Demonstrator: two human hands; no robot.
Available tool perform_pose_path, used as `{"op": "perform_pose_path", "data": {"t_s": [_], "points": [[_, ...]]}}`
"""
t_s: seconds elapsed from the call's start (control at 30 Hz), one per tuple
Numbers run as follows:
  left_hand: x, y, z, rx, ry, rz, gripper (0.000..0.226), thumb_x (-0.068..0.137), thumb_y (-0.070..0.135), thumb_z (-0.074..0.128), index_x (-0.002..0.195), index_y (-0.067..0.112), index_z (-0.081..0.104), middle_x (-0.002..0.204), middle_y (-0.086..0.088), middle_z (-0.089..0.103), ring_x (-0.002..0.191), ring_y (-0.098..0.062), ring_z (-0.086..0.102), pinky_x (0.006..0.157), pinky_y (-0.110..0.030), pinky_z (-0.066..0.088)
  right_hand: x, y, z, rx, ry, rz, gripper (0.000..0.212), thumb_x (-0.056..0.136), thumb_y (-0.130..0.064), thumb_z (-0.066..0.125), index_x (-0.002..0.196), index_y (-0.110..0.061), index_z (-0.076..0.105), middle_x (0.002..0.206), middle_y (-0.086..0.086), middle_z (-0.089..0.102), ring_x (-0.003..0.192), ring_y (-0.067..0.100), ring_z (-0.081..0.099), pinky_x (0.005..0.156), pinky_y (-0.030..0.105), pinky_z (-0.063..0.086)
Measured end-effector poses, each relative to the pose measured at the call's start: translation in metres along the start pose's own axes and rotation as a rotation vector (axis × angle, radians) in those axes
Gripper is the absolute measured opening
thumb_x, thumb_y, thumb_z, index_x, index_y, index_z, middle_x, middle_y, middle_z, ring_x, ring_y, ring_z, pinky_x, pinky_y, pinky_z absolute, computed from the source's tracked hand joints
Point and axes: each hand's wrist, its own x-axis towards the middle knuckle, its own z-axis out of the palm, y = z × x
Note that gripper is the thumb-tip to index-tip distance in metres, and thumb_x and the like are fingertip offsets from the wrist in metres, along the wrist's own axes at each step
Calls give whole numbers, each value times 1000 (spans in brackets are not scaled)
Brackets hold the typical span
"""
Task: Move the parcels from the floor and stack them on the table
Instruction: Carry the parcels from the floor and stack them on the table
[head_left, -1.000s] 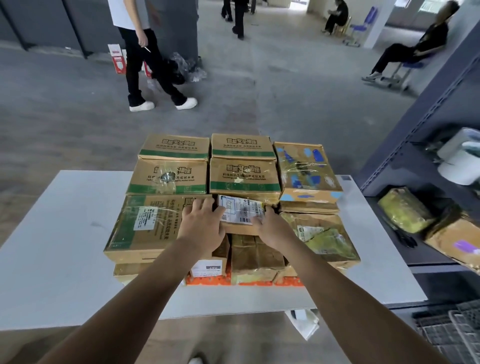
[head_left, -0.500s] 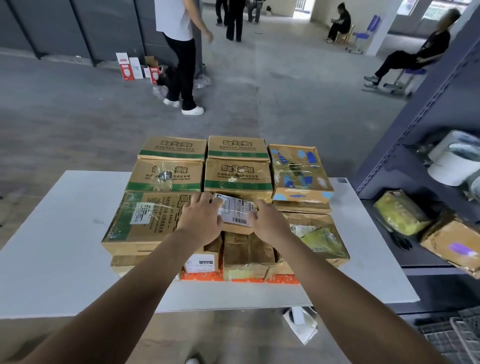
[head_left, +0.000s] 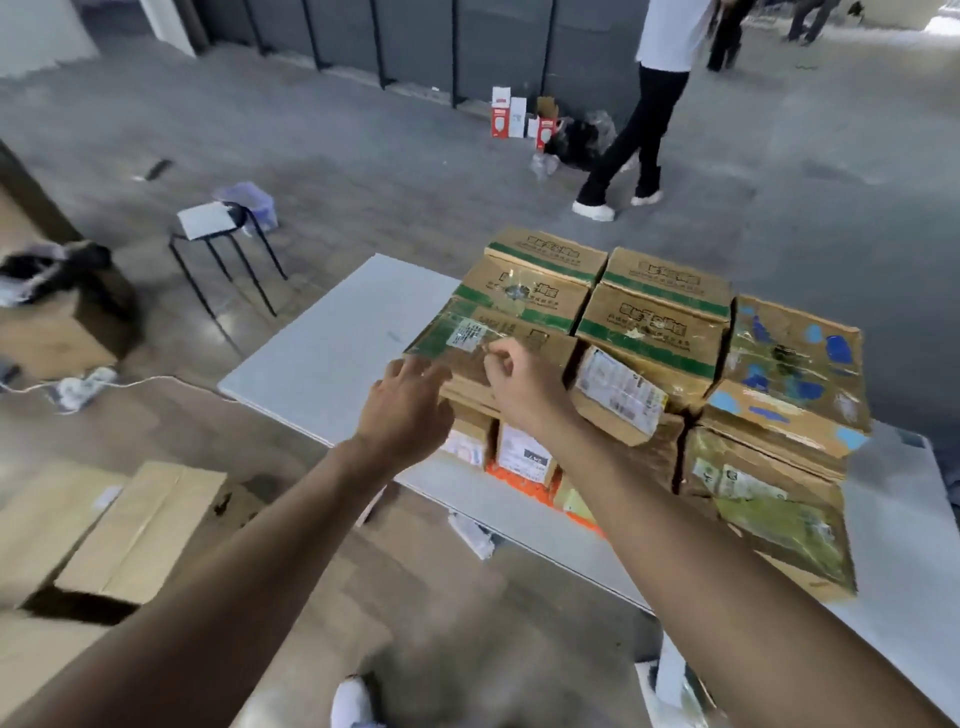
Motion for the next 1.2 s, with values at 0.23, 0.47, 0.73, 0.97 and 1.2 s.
{"op": "perform_pose_path", "data": {"t_s": [0.23,0.47,0.73,0.97,1.2], "points": [[-94,-115,-39,30,99,-252,36,88,22,51,123,18,59,127,-6,54,122,-30,43,94,-42,43,-35,-95,102,44,-260,-184,34,100,-33,43,130,-19,51,119,7,64,109,27,58,84,32,43],[-228,-262,-75,7,120,-480,33,90,25,52,121,17,59,125,-8,52,122,-32,42,93,-37,40,-95,-215,244,31,-436,-318,34,99,-36,43,129,-24,52,111,-1,61,104,22,59,86,31,45],[-385,-425,-112,-75,130,-746,36,92,23,51,126,18,56,130,-8,50,123,-31,41,96,-40,42,-189,-356,413,-53,-608,-409,32,100,-34,42,127,-20,54,113,5,64,101,25,59,85,35,48],[-462,-529,-119,-109,135,-917,36,92,27,52,127,18,54,132,-8,51,123,-29,45,96,-41,44,-215,-432,519,-145,-772,-428,36,101,-35,37,132,-21,50,117,4,62,98,21,57,85,36,49],[-486,-648,-111,-117,9,-1047,37,92,31,51,127,18,53,127,-8,50,119,-30,43,91,-39,43,-205,-480,645,-170,-918,-404,34,98,-37,38,126,-24,52,91,-5,61,85,19,60,71,35,49]]}}
